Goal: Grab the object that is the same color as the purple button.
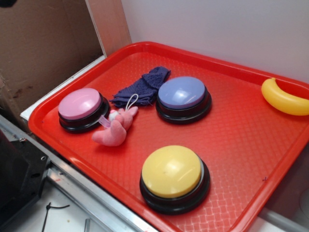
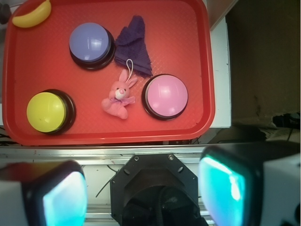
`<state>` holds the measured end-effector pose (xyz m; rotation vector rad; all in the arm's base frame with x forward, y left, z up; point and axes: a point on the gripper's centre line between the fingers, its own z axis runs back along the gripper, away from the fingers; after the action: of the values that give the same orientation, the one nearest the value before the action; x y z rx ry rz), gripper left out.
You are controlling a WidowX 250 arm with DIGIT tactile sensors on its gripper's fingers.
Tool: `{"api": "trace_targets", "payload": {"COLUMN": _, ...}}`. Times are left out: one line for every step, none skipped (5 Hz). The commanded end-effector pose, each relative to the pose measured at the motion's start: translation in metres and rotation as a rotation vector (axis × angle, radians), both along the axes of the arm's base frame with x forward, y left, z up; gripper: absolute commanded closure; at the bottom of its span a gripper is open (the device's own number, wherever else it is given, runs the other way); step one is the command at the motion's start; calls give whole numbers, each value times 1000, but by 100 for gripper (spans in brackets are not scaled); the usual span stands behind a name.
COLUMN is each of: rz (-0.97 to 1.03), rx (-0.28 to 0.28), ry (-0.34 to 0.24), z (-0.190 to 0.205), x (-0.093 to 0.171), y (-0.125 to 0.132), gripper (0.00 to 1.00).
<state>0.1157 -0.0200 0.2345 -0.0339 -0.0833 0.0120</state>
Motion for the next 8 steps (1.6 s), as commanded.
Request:
{"api": "trace_targets", "payload": {"rz": 0, "rx": 0, "ry": 0, "z": 0, "x": 0, "y": 0, "gripper": 0}}
{"api": "trace_targets", "payload": {"rz": 39, "rx": 0, "ry": -27, "z": -19, "x": 21, "y": -6, "gripper": 0}}
{"api": "trace_targets", "payload": {"rz": 140, "rx": -39, "ry": -66, "z": -36, "x": 41, "y": -9, "gripper": 0}}
{"api": "trace_targets", "payload": {"rz": 302, "rx": -88, "ry": -105, "z": -59, "x": 67, "y": -5, "gripper": 0}}
{"api": "trace_targets", "payload": {"rz": 467, "rx": -119, "ry": -98, "z": -86, "x": 93, "y": 0, "gripper": 0}}
{"api": "trace_targets", "payload": {"rz": 611, "rx": -153, "ry": -120, "z": -110, "x": 120, "y": 5, "gripper": 0}}
{"api": "trace_targets", "payload": {"rz": 800, "rx": -180, "ry": -131, "z": -131, "x": 137, "y": 14, "gripper": 0}}
{"api": "trace_targets", "payload": {"rz": 958, "rx": -188, "ry": -115, "z": -155, "x": 150, "y": 20, "gripper": 0}}
